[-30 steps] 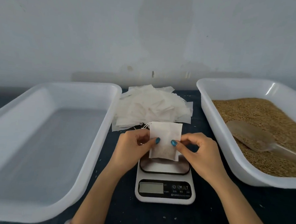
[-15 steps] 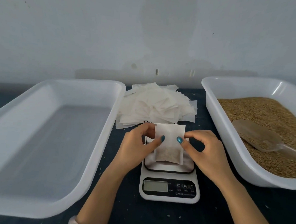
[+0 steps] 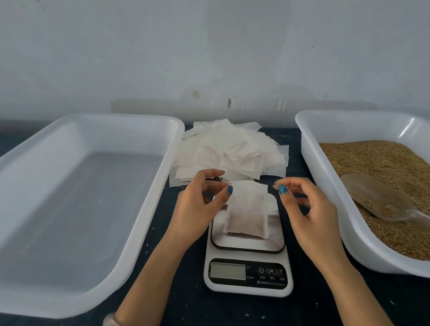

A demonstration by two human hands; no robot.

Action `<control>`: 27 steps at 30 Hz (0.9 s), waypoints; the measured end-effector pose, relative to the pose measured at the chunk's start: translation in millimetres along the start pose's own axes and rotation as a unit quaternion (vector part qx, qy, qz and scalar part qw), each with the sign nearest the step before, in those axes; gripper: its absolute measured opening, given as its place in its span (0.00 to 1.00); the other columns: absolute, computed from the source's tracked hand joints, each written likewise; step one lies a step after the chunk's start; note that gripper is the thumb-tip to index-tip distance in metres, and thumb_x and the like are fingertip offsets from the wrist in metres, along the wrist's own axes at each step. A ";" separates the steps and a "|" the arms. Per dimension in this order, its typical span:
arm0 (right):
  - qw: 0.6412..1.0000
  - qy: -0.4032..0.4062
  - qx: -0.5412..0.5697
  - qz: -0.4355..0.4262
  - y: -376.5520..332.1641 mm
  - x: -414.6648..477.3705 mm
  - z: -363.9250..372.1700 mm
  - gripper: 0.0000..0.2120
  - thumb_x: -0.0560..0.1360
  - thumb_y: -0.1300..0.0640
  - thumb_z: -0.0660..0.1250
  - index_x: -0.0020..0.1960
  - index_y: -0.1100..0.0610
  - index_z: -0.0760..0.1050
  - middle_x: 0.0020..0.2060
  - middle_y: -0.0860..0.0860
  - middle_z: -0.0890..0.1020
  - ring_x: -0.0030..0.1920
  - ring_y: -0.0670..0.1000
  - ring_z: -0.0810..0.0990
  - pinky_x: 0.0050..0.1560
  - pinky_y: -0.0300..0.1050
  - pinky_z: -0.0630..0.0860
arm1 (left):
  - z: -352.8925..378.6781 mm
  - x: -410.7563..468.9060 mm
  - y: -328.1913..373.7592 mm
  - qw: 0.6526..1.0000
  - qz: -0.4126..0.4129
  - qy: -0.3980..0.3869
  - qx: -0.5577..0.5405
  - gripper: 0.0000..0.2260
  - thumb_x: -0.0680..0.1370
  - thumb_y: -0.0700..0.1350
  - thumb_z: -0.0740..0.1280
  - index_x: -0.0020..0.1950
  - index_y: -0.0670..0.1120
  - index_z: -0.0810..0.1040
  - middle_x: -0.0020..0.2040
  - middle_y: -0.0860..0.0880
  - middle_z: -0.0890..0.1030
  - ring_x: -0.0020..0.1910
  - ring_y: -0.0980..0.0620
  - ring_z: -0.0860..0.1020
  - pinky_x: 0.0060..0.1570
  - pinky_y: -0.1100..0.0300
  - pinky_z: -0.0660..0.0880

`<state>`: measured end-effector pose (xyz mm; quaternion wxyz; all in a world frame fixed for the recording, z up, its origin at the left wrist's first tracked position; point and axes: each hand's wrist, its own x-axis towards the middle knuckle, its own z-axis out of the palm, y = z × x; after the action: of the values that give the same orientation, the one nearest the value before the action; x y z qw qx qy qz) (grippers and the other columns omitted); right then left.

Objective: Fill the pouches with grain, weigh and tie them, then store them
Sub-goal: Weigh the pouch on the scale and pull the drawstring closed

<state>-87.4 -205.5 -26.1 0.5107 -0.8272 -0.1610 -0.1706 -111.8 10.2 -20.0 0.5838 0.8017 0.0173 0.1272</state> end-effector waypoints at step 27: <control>0.862 -0.138 -0.372 -0.317 -9.7 -106.2 -21.5 0.28 0.81 0.39 0.52 0.56 0.53 0.86 0.30 0.47 0.77 0.29 0.48 0.75 0.26 0.38 0.75 | 10.2 3.2 7.2 0.993 -0.004 -0.044 -0.111 0.09 0.77 0.45 0.70 0.58 0.51 0.81 0.49 0.53 0.85 0.50 0.56 0.83 0.49 0.65 0.79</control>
<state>-188.7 -230.5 -56.9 0.0562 -0.8752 -0.4079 -0.2541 -107.3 -1.0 -15.5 0.6701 0.7365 -0.0196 0.0903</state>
